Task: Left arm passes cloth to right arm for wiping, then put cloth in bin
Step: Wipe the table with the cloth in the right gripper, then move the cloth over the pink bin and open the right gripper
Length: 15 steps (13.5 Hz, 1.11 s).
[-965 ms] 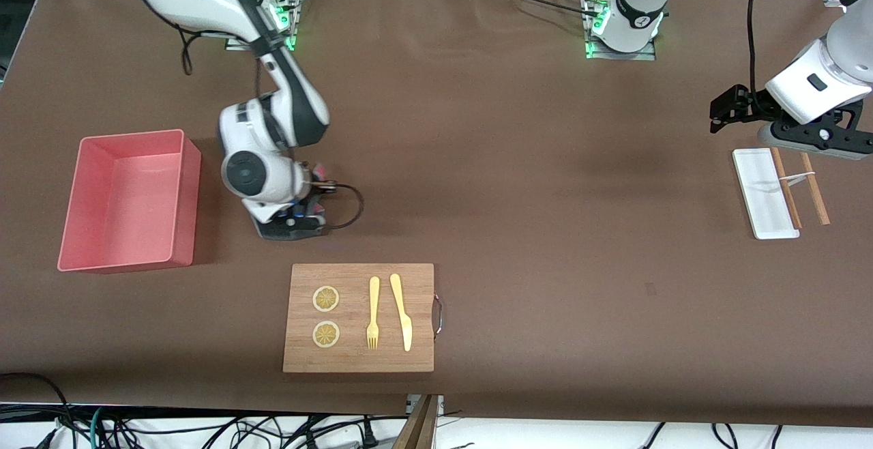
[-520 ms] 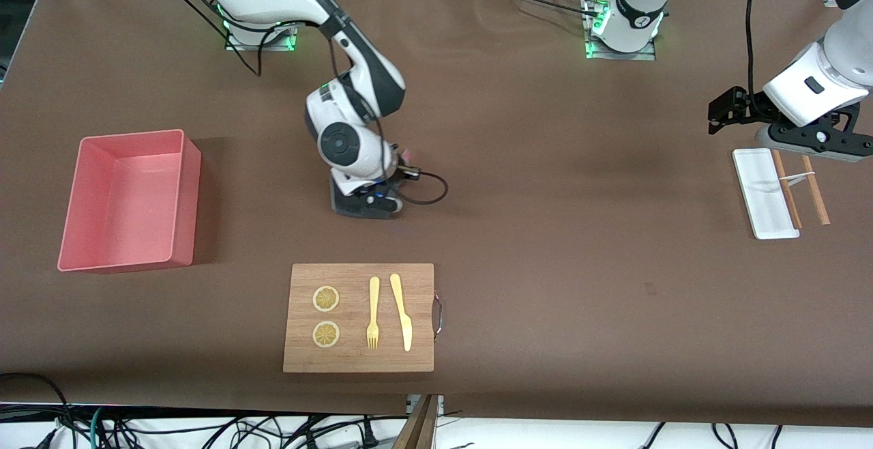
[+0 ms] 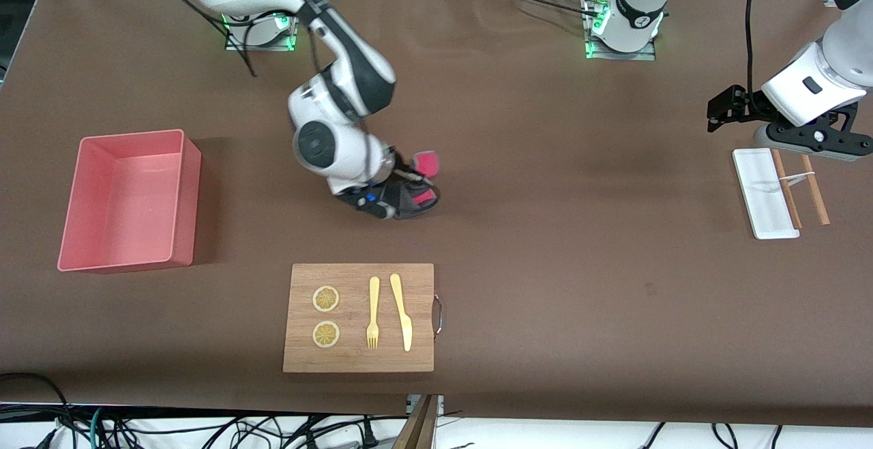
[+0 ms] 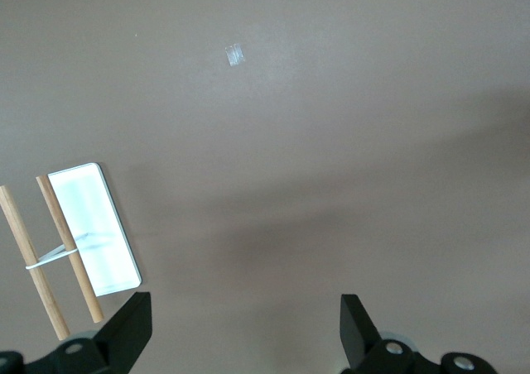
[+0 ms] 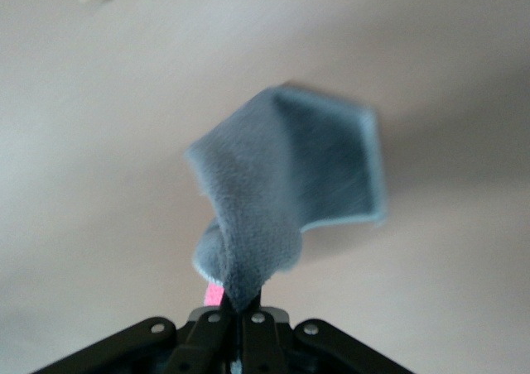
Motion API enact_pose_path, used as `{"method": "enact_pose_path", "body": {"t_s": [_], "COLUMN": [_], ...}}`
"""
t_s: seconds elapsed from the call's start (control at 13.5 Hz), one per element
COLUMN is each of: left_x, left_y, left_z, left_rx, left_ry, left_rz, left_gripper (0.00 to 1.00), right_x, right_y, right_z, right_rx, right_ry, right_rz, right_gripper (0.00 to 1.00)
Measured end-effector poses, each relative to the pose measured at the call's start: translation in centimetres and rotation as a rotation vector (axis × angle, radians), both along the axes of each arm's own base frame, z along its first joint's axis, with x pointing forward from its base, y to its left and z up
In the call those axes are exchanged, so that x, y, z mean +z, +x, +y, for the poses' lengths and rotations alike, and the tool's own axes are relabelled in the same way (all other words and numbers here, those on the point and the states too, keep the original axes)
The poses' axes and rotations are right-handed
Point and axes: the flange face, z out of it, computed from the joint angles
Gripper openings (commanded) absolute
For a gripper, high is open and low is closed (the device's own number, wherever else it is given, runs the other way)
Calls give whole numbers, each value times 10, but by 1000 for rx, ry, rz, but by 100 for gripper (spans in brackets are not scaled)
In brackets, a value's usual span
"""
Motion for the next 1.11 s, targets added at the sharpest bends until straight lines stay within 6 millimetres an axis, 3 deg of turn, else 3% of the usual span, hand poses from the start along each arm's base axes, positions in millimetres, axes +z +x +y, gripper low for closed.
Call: {"method": "enact_pose_path", "body": {"t_s": [0.3,0.45,0.89,1.11], "left_x": [-1,-1,-1,-1], "left_y": [-1,-1,-2,-3], "left_z": [0,0,-5,-5], "left_rx": [0,-1,-9,-9], "left_ry": [1,1,1,2], "left_rz": [10,11,16,24], "left_gripper": [100,100,100,100], "right_x": [-47,-52,-24,20], "right_y": [16,20,33,30], "right_z": [-129,-186,-326,-352], "right_rx": [200,272,539,588], "right_ry": [56,73,-70,-127], "right_rz": [-10,-43,-164,-167], "right_gripper": [0,0,0,0]}}
